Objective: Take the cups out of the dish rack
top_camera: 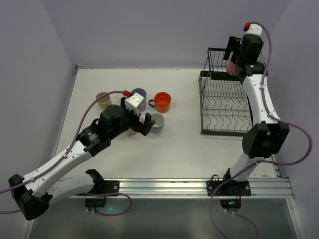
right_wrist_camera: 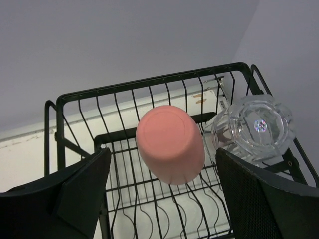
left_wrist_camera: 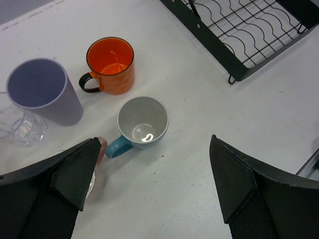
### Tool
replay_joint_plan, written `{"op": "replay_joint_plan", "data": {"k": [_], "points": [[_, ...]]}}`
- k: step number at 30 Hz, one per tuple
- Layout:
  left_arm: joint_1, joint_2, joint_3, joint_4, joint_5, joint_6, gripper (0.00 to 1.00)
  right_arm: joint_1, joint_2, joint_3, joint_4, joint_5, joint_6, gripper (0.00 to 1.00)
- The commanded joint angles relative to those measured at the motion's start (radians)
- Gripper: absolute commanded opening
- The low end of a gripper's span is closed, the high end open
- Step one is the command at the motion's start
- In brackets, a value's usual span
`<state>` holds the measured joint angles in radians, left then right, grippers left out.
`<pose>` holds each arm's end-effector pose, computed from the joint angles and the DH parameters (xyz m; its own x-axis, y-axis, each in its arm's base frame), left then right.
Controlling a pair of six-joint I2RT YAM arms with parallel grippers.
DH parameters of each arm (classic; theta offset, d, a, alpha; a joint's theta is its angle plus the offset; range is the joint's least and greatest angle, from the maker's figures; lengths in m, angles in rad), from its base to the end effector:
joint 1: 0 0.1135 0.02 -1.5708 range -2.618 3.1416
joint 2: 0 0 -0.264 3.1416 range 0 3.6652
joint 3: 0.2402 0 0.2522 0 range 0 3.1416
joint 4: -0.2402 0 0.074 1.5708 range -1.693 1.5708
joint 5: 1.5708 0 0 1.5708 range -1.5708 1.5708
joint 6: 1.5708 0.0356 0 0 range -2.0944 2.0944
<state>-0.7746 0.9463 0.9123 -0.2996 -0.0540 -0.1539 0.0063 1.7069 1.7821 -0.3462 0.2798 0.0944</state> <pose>0.1557 -0.1497 0.3434 -0.3327 0.1115 -0.9364 0.6183 0.7756 -0.1274 0.3999 -0.0073 0.4243 -0.2420 0.0891 -0.9662 0.2841 0.9586 0.0172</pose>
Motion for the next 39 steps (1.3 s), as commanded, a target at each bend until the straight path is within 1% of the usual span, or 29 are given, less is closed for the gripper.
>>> {"op": "replay_joint_plan", "data": {"k": [1, 2, 6, 9, 13, 14, 15, 17, 20, 21, 22, 24, 25, 27, 28, 29, 30, 31, 32, 33, 34, 35, 36, 37, 38, 39], "points": [[-0.002, -0.004, -0.003, 0.065, -0.012, 0.03, 1.0, -0.002, 0.071, 0.12, -0.077, 0.047, -0.087, 0.89], [-0.002, -0.006, -0.004, 0.065, -0.007, 0.028, 1.0, -0.002, 0.086, 0.128, -0.076, 0.068, -0.126, 0.9], [-0.002, -0.007, -0.007, 0.068, -0.007, 0.028, 1.0, -0.002, 0.158, 0.171, -0.082, 0.076, -0.16, 0.91], [-0.002, -0.001, -0.006, 0.071, -0.007, 0.03, 1.0, -0.002, 0.214, 0.214, -0.096, 0.093, -0.173, 0.89], [0.0, 0.014, 0.002, 0.07, -0.014, 0.03, 1.0, -0.002, 0.22, 0.226, -0.079, 0.09, -0.171, 0.77], [0.0, 0.019, 0.003, 0.071, -0.014, 0.031, 1.0, -0.002, 0.217, 0.227, -0.073, 0.096, -0.173, 0.62], [0.0, 0.022, 0.008, 0.073, -0.014, 0.031, 1.0, -0.002, 0.208, 0.227, -0.057, 0.099, -0.176, 0.54], [0.0, 0.026, 0.011, 0.073, -0.012, 0.028, 1.0, -0.002, 0.192, 0.224, -0.044, 0.107, -0.18, 0.43], [0.001, 0.028, 0.025, 0.076, -0.006, 0.022, 1.0, -0.003, 0.125, 0.185, 0.01, 0.093, -0.164, 0.4], [0.001, 0.028, 0.033, 0.079, -0.001, 0.017, 1.0, -0.002, 0.096, 0.165, 0.054, 0.081, -0.157, 0.4], [0.001, 0.028, 0.049, 0.082, 0.003, 0.011, 1.0, -0.002, 0.036, 0.127, 0.079, 0.047, -0.147, 0.4], [0.001, 0.023, 0.071, 0.088, 0.026, -0.013, 1.0, -0.002, -0.031, 0.09, 0.13, 0.003, -0.102, 0.4], [0.001, 0.023, 0.091, 0.093, 0.04, -0.035, 1.0, -0.002, -0.106, 0.041, 0.148, -0.022, -0.06, 0.4], [0.001, 0.022, 0.105, 0.121, 0.08, -0.061, 1.0, -0.002, -0.194, -0.03, 0.209, -0.132, 0.04, 0.4], [0.0, 0.023, 0.111, 0.135, 0.118, -0.079, 1.0, -0.002, -0.24, -0.121, 0.234, -0.177, 0.086, 0.4], [0.0, 0.031, 0.115, 0.151, 0.138, -0.122, 1.0, -0.002, -0.335, -0.174, 0.262, -0.271, 0.185, 0.4], [0.0, 0.035, 0.114, 0.201, 0.179, -0.148, 1.0, -0.002, -0.384, -0.302, 0.333, -0.333, 0.235, 0.4], [0.0, 0.042, 0.112, 0.229, 0.201, -0.173, 1.0, -0.002, -0.433, -0.375, 0.387, -0.384, 0.287, 0.4], [0.0, 0.058, 0.111, 0.253, 0.222, -0.227, 1.0, 0.007, -0.528, -0.441, 0.43, -0.424, 0.388, 0.4], [0.0, 0.068, 0.109, 0.328, 0.259, -0.255, 1.0, 0.012, -0.57, -0.575, 0.519, -0.504, 0.44, 0.39], [0.0, 0.08, 0.109, 0.358, 0.273, -0.281, 1.0, 0.014, -0.611, -0.643, 0.57, -0.549, 0.496, 0.39], [0.0, 0.1, 0.108, 0.384, 0.289, -0.333, 1.0, 0.018, -0.647, -0.7, 0.614, -0.591, 0.609, 0.39], [0.0, 0.111, 0.105, 0.445, 0.302, -0.361, 1.0, 0.018, -0.708, -0.761, 0.71, -0.663, 0.664, 0.39], [0.0, 0.123, 0.105, 0.474, 0.331, -0.384, 1.0, 0.021, -0.736, -0.87, 0.764, -0.698, 0.721, 0.39], [0.0, 0.15, 0.106, 0.502, 0.345, -0.43, 1.0, 0.024, -0.76, -0.916, 0.812, -0.729, 0.823, 0.39], [0.0, 0.163, 0.105, 0.558, 0.362, -0.453, 1.0, 0.029, -0.797, -0.962, 0.91, -0.758, 0.867, 0.39]]}}
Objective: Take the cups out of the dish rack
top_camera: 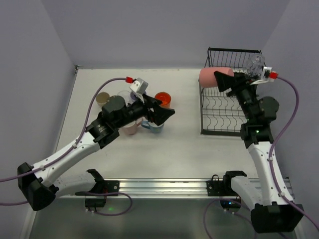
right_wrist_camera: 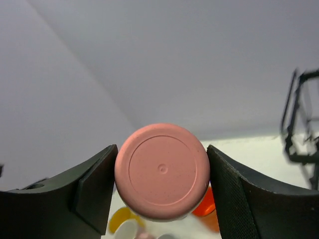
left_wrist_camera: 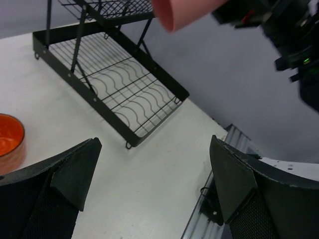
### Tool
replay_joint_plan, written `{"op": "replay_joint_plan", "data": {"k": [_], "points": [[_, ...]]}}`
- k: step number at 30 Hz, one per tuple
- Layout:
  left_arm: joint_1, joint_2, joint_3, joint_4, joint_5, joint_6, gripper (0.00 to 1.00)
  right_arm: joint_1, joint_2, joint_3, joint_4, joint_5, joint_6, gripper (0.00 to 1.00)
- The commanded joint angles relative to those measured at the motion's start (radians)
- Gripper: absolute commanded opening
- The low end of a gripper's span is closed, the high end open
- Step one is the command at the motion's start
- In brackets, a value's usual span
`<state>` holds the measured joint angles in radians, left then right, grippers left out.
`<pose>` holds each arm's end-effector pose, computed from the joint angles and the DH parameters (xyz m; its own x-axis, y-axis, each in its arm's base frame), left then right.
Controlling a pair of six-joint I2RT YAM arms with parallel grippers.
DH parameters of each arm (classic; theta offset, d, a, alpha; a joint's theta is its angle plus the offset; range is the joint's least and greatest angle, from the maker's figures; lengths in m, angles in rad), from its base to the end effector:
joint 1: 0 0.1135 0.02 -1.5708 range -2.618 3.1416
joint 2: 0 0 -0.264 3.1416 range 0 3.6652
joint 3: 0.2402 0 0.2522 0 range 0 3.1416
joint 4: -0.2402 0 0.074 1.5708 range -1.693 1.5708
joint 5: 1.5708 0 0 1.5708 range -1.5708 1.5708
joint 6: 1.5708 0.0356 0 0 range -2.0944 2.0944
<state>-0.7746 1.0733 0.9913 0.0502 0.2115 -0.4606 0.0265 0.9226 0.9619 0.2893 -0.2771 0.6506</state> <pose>0.1747 -0.1815 0.3818 -0.3910 -0.2254 -0.8924 0.7368 0.5044 -0.4502 0.2051 0.0152 0.4285 0.0845 0.5850 -0.8066 -0.4216 0.7545 0.5030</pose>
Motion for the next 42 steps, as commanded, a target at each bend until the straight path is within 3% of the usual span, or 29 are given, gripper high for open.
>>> {"op": "replay_joint_plan", "data": {"k": [1, 4, 9, 14, 17, 23, 24, 25, 27, 28, 29, 33, 36, 42], "points": [[0.0, 0.049, 0.024, 0.238, 0.123, -0.168, 0.99, 0.013, -0.031, -0.211, 0.313, -0.249, 0.355, 0.39], [0.0, 0.103, 0.023, 0.339, 0.181, -0.257, 0.93, 0.059, -0.082, -0.31, 0.427, -0.289, 0.484, 0.39], [0.0, 0.178, 0.017, 0.453, 0.235, -0.334, 0.84, 0.144, -0.105, -0.376, 0.478, -0.269, 0.501, 0.4], [0.0, 0.203, 0.017, 0.474, 0.238, -0.355, 0.78, 0.171, -0.019, -0.42, 0.623, -0.298, 0.584, 0.4], [0.0, 0.205, 0.015, 0.49, 0.238, -0.355, 0.69, 0.197, 0.045, -0.428, 0.663, -0.301, 0.615, 0.4], [-0.002, 0.217, 0.02, 0.513, 0.226, -0.328, 0.25, 0.276, 0.128, -0.428, 0.703, -0.278, 0.613, 0.41], [0.0, 0.217, 0.024, 0.498, 0.217, -0.317, 0.11, 0.282, 0.134, -0.43, 0.705, -0.275, 0.61, 0.43], [0.0, 0.211, 0.027, 0.482, 0.207, -0.288, 0.05, 0.286, 0.133, -0.434, 0.703, -0.267, 0.603, 0.47], [0.0, 0.2, 0.04, 0.403, 0.154, -0.248, 0.0, 0.285, 0.118, -0.437, 0.67, -0.27, 0.586, 0.76], [0.0, 0.186, 0.064, 0.364, 0.129, -0.192, 0.0, 0.286, 0.105, -0.436, 0.636, -0.275, 0.545, 0.95], [0.0, 0.177, 0.081, 0.325, 0.1, -0.162, 0.0, 0.285, 0.09, -0.433, 0.592, -0.278, 0.508, 0.99], [0.0, 0.184, 0.249, -0.009, -0.059, 0.014, 0.0, 0.285, -0.028, -0.41, 0.09, -0.176, 0.264, 0.99], [0.0, 0.269, 0.436, -0.267, -0.11, 0.121, 0.0, 0.286, -0.151, -0.46, -0.12, -0.038, 0.167, 0.99], [-0.009, 0.431, 0.61, -0.464, -0.083, 0.181, 0.0, 0.286, -0.416, -0.531, -0.399, 0.136, 0.09, 0.99]]}}
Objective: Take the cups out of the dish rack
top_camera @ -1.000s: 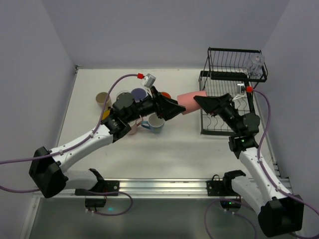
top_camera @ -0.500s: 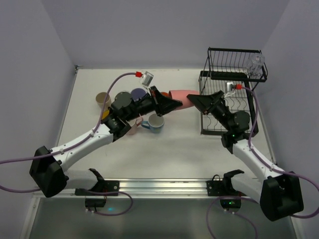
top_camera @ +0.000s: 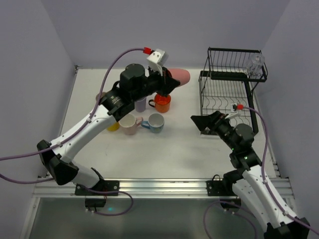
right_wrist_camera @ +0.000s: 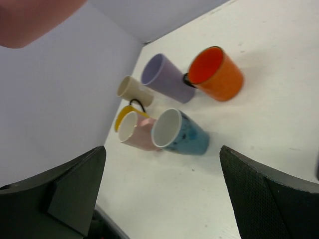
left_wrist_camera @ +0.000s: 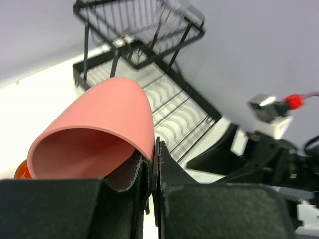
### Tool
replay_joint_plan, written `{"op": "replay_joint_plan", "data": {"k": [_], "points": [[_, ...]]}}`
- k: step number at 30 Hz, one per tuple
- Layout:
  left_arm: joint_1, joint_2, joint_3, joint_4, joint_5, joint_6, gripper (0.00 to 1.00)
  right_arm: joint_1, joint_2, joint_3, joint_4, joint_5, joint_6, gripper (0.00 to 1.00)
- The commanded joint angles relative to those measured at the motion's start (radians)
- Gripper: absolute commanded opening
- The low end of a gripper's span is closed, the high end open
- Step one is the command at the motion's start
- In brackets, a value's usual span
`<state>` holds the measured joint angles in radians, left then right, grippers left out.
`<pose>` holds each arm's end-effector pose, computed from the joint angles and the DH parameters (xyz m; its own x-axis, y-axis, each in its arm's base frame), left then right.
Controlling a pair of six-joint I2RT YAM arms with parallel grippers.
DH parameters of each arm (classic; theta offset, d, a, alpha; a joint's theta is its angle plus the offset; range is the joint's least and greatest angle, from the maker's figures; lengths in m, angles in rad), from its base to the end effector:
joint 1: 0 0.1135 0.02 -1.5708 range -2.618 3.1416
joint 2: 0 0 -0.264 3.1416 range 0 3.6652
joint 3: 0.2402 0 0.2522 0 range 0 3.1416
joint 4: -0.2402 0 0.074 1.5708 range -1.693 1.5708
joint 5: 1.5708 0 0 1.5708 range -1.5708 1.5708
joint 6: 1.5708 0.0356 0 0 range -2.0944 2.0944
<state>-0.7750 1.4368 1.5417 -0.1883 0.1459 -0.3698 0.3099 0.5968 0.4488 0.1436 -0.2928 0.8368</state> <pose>0.2328 -0.2352 0.4514 -0.3431 -0.1645 -0.9248 0.7205 0.5856 -0.3715 0.1501 0.0588 0.2846 -0.4237 0.6108 -0.6689 -0.3766 0.5528 0.7434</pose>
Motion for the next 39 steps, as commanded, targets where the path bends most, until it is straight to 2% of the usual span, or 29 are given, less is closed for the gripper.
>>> {"op": "replay_joint_plan", "data": {"k": [1, 6, 14, 22, 28, 31, 34, 37, 39], "points": [[-0.024, 0.109, 0.07, -0.246, -0.017, 0.104, 0.0, 0.003, -0.127, -0.016, -0.289, 0.179, -0.116, 0.99], [-0.096, 0.266, 0.182, -0.43, -0.104, 0.164, 0.0, 0.003, -0.31, 0.082, -0.461, 0.32, -0.189, 0.99], [-0.136, 0.453, 0.235, -0.513, -0.186, 0.201, 0.0, 0.003, -0.423, 0.183, -0.535, 0.423, -0.254, 0.99], [-0.155, 0.597, 0.27, -0.554, -0.216, 0.204, 0.0, 0.003, -0.384, 0.235, -0.526, 0.437, -0.294, 0.99], [-0.155, 0.652, 0.294, -0.588, -0.239, 0.219, 0.01, 0.003, -0.359, 0.197, -0.455, 0.397, -0.28, 0.99], [-0.155, 0.68, 0.307, -0.608, -0.23, 0.224, 0.09, 0.001, -0.341, 0.199, -0.44, 0.406, -0.289, 0.99], [-0.156, 0.672, 0.311, -0.606, -0.232, 0.223, 0.35, 0.003, -0.309, 0.221, -0.432, 0.432, -0.306, 0.99], [-0.156, 0.653, 0.328, -0.599, -0.253, 0.22, 0.49, 0.003, -0.255, 0.248, -0.415, 0.458, -0.327, 0.99], [-0.155, 0.648, 0.339, -0.603, -0.278, 0.221, 0.52, 0.003, -0.221, 0.274, -0.411, 0.471, -0.341, 0.99]]}}
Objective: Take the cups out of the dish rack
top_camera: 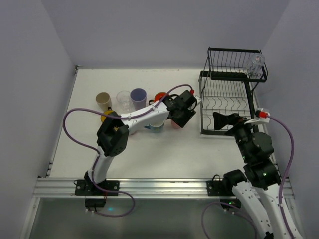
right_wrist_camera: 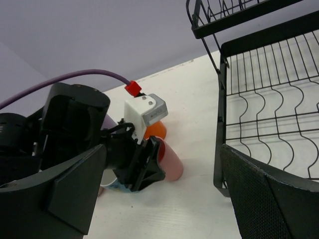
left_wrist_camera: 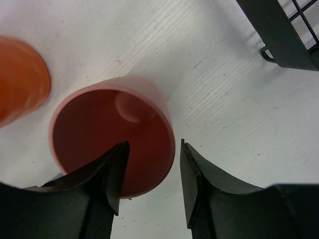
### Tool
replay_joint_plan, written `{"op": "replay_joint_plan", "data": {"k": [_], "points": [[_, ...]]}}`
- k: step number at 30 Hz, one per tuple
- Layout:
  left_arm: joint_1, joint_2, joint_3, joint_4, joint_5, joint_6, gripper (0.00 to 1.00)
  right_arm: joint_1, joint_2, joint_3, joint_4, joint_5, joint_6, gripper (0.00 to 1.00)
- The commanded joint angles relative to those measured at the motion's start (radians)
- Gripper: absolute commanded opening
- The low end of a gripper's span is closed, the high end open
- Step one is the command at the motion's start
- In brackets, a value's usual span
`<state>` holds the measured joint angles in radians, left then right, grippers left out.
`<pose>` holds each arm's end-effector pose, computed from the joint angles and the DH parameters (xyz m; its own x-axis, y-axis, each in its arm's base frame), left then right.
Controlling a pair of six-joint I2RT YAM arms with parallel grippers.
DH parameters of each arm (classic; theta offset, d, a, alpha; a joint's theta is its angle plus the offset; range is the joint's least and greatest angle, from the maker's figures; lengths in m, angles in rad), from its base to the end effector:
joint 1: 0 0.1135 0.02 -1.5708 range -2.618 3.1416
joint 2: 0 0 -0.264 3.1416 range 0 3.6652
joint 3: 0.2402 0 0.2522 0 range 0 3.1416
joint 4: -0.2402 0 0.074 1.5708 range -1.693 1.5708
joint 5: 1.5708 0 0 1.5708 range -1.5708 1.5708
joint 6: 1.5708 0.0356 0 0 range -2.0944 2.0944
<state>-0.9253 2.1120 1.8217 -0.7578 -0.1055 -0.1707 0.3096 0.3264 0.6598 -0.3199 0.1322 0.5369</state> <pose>0.2812 -0.3672 0.2323 -0.6433 0.5733 -0.5075 0.6631 0.7485 0.0051 0.0882 0.0233 0.3365 -0.0792 0.5070 -0.8583 -0.1582 0.8437 0.5130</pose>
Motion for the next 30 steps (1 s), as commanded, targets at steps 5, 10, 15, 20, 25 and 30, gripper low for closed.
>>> {"op": "replay_joint_plan", "data": {"k": [5, 10, 15, 20, 25, 30], "points": [[-0.004, -0.033, 0.094, -0.049, -0.036, 0.027, 0.6, 0.002, 0.174, 0.148, 0.073, 0.104, -0.093, 0.99], [-0.004, -0.104, 0.12, -0.037, -0.066, 0.023, 0.88, -0.001, 0.328, 0.276, 0.074, 0.279, -0.212, 0.99], [-0.004, -0.295, 0.04, 0.032, -0.059, 0.007, 1.0, -0.133, 0.543, 0.455, 0.07, 0.302, -0.281, 0.98], [-0.006, -0.596, -0.217, 0.225, 0.0, -0.001, 1.0, -0.293, 0.727, 0.627, 0.041, 0.21, -0.278, 0.95], [-0.004, -0.923, -0.496, 0.327, -0.011, 0.019, 1.0, -0.4, 0.983, 0.786, 0.028, 0.199, -0.327, 0.95], [-0.004, -1.147, -0.755, 0.379, -0.111, 0.057, 1.0, -0.454, 1.161, 0.969, -0.045, 0.19, -0.364, 0.93]]}}
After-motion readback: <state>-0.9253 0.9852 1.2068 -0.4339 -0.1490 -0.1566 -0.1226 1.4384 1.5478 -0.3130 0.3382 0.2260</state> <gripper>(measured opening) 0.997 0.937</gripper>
